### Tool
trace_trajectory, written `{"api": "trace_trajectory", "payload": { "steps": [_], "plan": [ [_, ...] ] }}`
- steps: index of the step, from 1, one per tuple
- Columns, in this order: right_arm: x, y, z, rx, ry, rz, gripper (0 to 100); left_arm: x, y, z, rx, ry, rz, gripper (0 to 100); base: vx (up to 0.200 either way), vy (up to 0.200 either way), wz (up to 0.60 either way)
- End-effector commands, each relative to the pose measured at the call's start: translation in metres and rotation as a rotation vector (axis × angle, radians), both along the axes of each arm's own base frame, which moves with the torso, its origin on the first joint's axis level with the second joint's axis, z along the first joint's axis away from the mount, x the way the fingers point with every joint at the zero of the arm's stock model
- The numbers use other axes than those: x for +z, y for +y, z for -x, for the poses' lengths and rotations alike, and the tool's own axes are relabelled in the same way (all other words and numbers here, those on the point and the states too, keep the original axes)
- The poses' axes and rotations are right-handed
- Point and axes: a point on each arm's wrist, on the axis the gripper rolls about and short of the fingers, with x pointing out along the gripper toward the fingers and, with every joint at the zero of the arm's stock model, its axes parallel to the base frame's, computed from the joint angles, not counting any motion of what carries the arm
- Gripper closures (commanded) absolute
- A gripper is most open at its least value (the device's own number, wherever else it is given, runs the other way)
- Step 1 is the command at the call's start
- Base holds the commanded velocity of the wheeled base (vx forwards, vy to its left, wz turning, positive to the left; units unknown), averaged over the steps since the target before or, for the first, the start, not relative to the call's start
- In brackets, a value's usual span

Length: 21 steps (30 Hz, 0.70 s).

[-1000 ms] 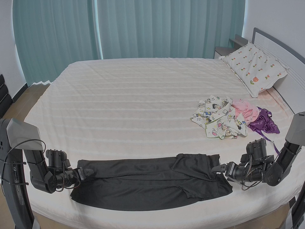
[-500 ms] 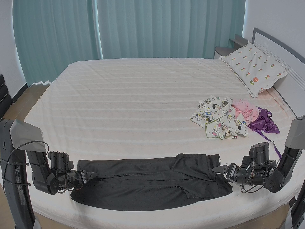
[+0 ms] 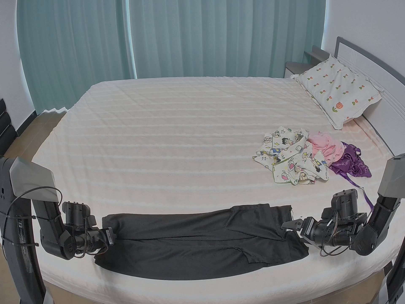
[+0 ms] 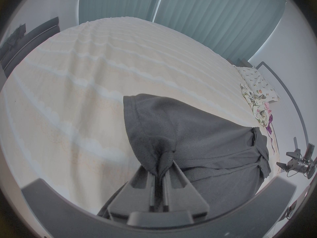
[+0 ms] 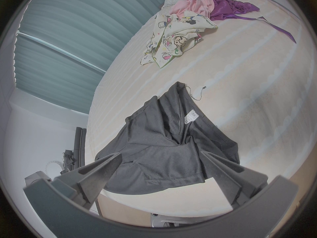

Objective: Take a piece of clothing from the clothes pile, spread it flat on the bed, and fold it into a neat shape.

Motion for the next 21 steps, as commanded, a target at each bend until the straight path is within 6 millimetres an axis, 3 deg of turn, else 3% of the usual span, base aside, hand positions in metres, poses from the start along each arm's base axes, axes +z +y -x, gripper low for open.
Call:
{"api": "trace_trajectory", "payload": {
  "steps": [1, 16, 21],
  "plan": [
    [0.0, -0.001, 0.0, -0.004, 0.004, -0.003, 0, 0.009, 0.003, -0.001, 0.013, -0.031, -0.008, 100, 0.0, 0.0, 0.0],
    [-0.001, -0.003, 0.001, -0.011, 0.008, -0.004, 0, 0.054, 0.046, 0.007, 0.166, -0.084, -0.058, 100, 0.0, 0.0, 0.0],
    [-0.001, -0.003, 0.001, -0.006, 0.009, -0.008, 0, 0.083, 0.081, 0.007, 0.233, -0.086, -0.104, 100, 0.0, 0.0, 0.0]
  ]
}}
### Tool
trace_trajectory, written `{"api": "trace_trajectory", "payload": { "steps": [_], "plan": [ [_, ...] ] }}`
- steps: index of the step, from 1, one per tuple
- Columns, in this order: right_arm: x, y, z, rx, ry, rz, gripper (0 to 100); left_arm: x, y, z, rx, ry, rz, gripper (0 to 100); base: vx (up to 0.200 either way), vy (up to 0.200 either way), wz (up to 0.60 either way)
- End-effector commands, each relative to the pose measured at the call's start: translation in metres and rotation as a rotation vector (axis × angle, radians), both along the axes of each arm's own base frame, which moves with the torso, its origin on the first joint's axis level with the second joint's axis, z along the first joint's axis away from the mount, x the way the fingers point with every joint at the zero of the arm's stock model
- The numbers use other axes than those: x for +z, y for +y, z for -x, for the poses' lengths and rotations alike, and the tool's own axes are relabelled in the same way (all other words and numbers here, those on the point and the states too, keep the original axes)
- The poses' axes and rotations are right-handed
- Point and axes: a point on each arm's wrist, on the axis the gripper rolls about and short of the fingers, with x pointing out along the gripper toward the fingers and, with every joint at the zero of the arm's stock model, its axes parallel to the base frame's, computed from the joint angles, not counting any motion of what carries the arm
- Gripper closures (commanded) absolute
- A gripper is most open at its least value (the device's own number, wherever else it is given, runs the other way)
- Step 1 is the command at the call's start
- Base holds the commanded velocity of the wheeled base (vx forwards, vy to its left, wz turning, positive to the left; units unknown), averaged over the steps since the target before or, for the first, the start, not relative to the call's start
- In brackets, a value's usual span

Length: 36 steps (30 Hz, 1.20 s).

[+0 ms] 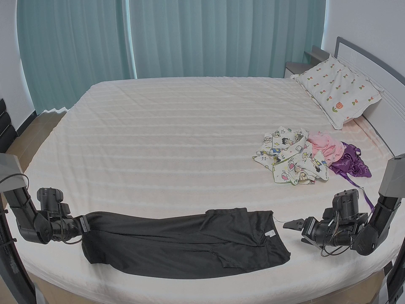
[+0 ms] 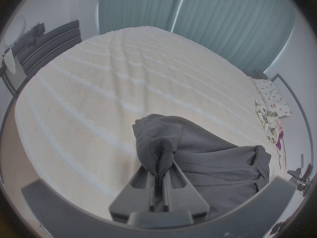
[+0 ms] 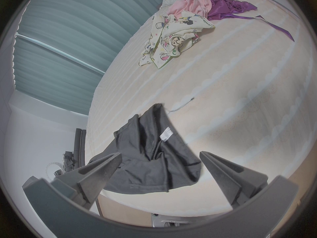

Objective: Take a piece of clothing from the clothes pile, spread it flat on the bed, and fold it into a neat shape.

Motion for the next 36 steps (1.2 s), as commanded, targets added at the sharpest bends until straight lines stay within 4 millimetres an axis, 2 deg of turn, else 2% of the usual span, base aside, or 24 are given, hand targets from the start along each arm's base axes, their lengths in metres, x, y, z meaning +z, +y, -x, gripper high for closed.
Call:
{"api": "trace_trajectory", "payload": {
  "steps": [1, 4, 6, 8, 12, 13, 14, 16, 18, 20, 22, 23, 25, 29, 36],
  "plan": [
    [0.0, 0.0, 0.0, 0.004, 0.003, -0.004, 0, 0.043, 0.035, -0.004, 0.078, -0.098, -0.049, 100, 0.0, 0.0, 0.0],
    [-0.001, 0.0, 0.0, 0.004, 0.005, -0.004, 0, 0.064, 0.046, -0.001, 0.098, -0.116, -0.033, 100, 0.0, 0.0, 0.0],
    [-0.001, 0.001, 0.0, 0.007, 0.005, -0.005, 0, 0.079, 0.045, 0.003, 0.088, -0.128, -0.019, 100, 0.0, 0.0, 0.0],
    [-0.001, 0.001, 0.0, 0.007, 0.005, -0.005, 0, 0.085, 0.041, 0.006, 0.082, -0.123, -0.014, 100, 0.0, 0.0, 0.0],
    [-0.001, 0.001, 0.001, 0.017, 0.009, -0.014, 0, 0.096, -0.003, 0.01, 0.033, -0.089, 0.049, 100, 0.0, 0.0, 0.0],
    [-0.001, 0.001, 0.001, 0.018, 0.009, -0.015, 0, 0.096, -0.003, 0.01, 0.033, -0.089, 0.049, 100, 0.0, 0.0, 0.0],
    [-0.001, 0.001, 0.001, 0.021, 0.01, -0.018, 0, 0.097, -0.023, 0.01, 0.044, -0.071, 0.082, 100, 0.0, 0.0, 0.0],
    [-0.001, 0.001, 0.002, 0.022, 0.013, -0.016, 0, 0.096, -0.038, 0.009, 0.043, -0.057, 0.093, 100, 0.0, 0.0, 0.0],
    [-0.002, 0.001, 0.003, 0.028, 0.019, -0.019, 0, 0.092, -0.063, 0.009, 0.023, -0.038, 0.08, 100, 0.0, 0.0, 0.0],
    [-0.002, 0.001, 0.004, 0.032, 0.022, -0.02, 0, 0.089, -0.081, 0.012, -0.007, -0.024, 0.055, 100, 0.0, 0.0, 0.0],
    [-0.003, 0.001, 0.004, 0.032, 0.024, -0.02, 0, 0.087, -0.09, 0.013, -0.02, -0.019, 0.046, 100, 0.0, 0.0, 0.0],
    [-0.003, 0.001, 0.004, 0.033, 0.023, -0.021, 0, 0.085, -0.103, 0.013, -0.041, -0.01, 0.039, 100, 0.0, 0.0, 0.0],
    [-0.003, 0.001, 0.004, 0.033, 0.024, -0.021, 0, 0.082, -0.117, 0.013, -0.059, -0.002, 0.037, 100, 0.0, 0.0, 0.0],
    [-0.004, 0.001, 0.004, 0.034, 0.029, -0.018, 0, 0.073, -0.138, 0.012, -0.074, 0.014, 0.013, 100, 0.0, 0.0, 0.0],
    [-0.006, 0.001, 0.003, 0.034, 0.034, -0.017, 0, 0.063, -0.162, 0.013, -0.1, 0.038, -0.002, 100, 0.0, -0.2, 0.0]
  ]
}}
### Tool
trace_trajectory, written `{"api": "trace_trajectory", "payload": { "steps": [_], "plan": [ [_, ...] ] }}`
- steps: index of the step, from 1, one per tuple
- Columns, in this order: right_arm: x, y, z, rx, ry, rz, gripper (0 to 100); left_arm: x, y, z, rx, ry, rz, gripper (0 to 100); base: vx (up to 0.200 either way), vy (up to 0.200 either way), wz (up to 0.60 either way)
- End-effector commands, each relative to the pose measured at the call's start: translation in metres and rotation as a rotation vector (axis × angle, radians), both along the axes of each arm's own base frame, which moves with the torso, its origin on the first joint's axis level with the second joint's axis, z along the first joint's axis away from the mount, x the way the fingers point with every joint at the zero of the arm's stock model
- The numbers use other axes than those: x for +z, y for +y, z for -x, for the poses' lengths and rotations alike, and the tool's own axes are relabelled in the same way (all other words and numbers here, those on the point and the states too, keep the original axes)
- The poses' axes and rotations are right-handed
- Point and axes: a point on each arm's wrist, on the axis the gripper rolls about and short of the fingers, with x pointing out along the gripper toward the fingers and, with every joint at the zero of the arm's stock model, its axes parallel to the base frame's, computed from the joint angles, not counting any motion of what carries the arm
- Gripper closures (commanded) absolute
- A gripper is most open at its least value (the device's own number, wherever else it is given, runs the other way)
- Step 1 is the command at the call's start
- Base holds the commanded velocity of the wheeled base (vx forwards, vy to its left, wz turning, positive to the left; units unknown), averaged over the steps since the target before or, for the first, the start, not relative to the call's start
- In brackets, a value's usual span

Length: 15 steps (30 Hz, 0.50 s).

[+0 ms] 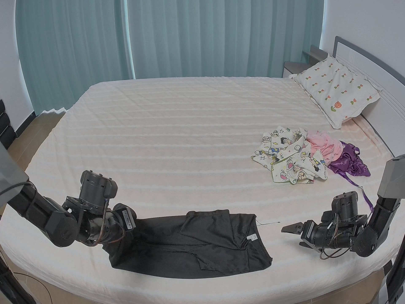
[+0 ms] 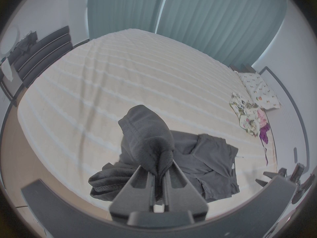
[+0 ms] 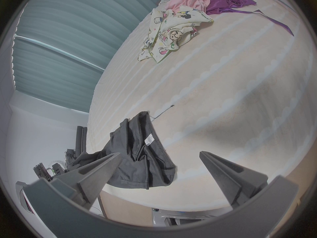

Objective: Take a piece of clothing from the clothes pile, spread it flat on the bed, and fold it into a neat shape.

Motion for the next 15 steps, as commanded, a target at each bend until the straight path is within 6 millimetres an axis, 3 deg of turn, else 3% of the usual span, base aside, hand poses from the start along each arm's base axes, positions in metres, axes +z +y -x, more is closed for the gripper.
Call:
{"api": "trace_trajectory", "payload": {
  "steps": [1, 15],
  "plan": [
    [-0.002, 0.0, 0.0, 0.002, 0.006, 0.001, 0, -0.013, -0.016, -0.001, -0.037, 0.038, -0.013, 100, 0.0, -0.2, 0.0],
    [-0.003, 0.0, -0.001, 0.002, 0.01, 0.004, 0, -0.015, -0.045, -0.014, -0.053, 0.06, 0.023, 100, 0.0, -0.2, 0.0]
  ]
}}
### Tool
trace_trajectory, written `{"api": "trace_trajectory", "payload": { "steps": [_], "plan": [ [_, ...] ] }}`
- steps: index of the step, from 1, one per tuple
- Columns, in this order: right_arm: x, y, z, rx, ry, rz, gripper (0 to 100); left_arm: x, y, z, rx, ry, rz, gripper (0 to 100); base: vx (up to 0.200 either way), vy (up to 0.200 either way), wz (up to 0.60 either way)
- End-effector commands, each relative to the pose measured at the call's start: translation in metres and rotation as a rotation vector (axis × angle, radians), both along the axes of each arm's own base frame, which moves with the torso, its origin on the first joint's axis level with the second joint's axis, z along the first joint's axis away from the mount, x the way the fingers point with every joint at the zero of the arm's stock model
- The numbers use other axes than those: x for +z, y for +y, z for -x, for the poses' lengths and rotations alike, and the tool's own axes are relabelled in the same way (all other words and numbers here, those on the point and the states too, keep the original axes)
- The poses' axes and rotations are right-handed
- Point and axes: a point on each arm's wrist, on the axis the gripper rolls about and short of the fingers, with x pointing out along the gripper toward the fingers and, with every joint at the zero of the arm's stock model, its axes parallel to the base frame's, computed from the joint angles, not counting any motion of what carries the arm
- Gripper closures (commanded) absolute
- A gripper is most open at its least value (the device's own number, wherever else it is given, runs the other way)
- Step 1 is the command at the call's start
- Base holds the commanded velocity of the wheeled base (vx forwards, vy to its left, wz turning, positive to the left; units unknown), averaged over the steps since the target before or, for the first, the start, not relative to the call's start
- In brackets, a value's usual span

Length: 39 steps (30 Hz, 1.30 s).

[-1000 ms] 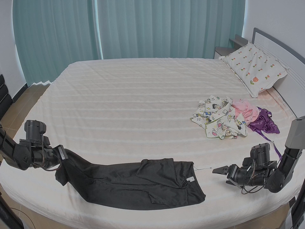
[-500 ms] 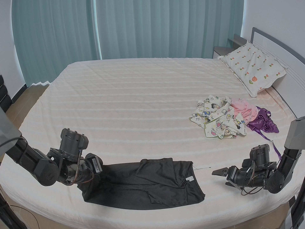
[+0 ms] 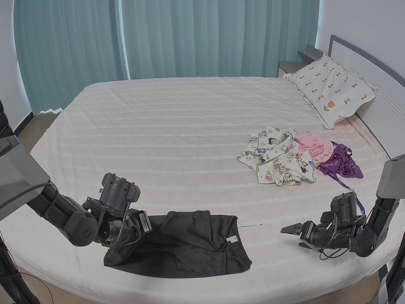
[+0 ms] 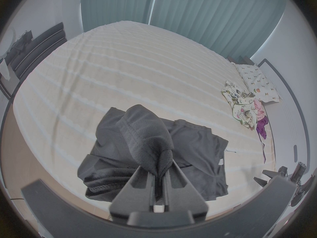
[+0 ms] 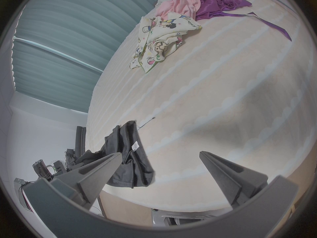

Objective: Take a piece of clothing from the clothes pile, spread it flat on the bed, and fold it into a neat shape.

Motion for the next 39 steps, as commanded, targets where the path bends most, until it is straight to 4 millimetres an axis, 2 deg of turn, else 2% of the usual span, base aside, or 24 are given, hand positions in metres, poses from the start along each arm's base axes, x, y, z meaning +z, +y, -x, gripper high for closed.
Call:
{"api": "trace_trajectory", "payload": {
  "steps": [1, 7, 11, 19, 24, 25, 30, 32, 39],
  "plan": [
    [-0.001, 0.0, 0.0, 0.001, 0.005, 0.001, 0, -0.003, -0.014, -0.008, -0.019, 0.003, 0.008, 100, 0.0, -0.2, 0.0],
    [-0.001, 0.001, 0.0, 0.002, 0.005, 0.001, 0, -0.018, -0.032, -0.021, -0.048, 0.041, -0.011, 100, 0.0, -0.2, 0.0],
    [-0.004, 0.0, 0.0, 0.001, 0.014, 0.003, 0, -0.026, -0.045, -0.023, -0.071, 0.051, -0.012, 100, 0.0, -0.2, 0.0],
    [-0.011, 0.0, -0.001, -0.004, -0.002, 0.006, 0, -0.041, -0.059, -0.043, -0.011, 0.04, 0.001, 100, 0.0, 0.0, 0.0],
    [-0.011, 0.0, -0.002, -0.005, -0.025, -0.003, 0, -0.049, -0.06, -0.043, -0.007, 0.056, -0.015, 100, 0.0, 0.0, 0.0],
    [-0.012, 0.0, -0.001, -0.004, -0.023, -0.001, 0, -0.049, -0.06, -0.044, -0.006, 0.055, -0.016, 0, 0.0, 0.0, 0.0],
    [-0.012, 0.0, -0.001, -0.004, -0.02, -0.001, 0, -0.038, -0.063, -0.044, 0.016, 0.021, 0.034, 0, 0.0, 0.0, 0.0],
    [-0.014, 0.0, -0.001, -0.004, -0.014, 0.001, 0, -0.022, -0.064, -0.044, 0.033, -0.021, 0.093, 0, 0.0, 0.0, 0.0],
    [-0.015, 0.001, 0.001, -0.001, -0.01, 0.002, 0, 0.011, -0.061, -0.037, 0.055, -0.082, 0.229, 0, 0.0, 0.0, 0.0]
  ]
}}
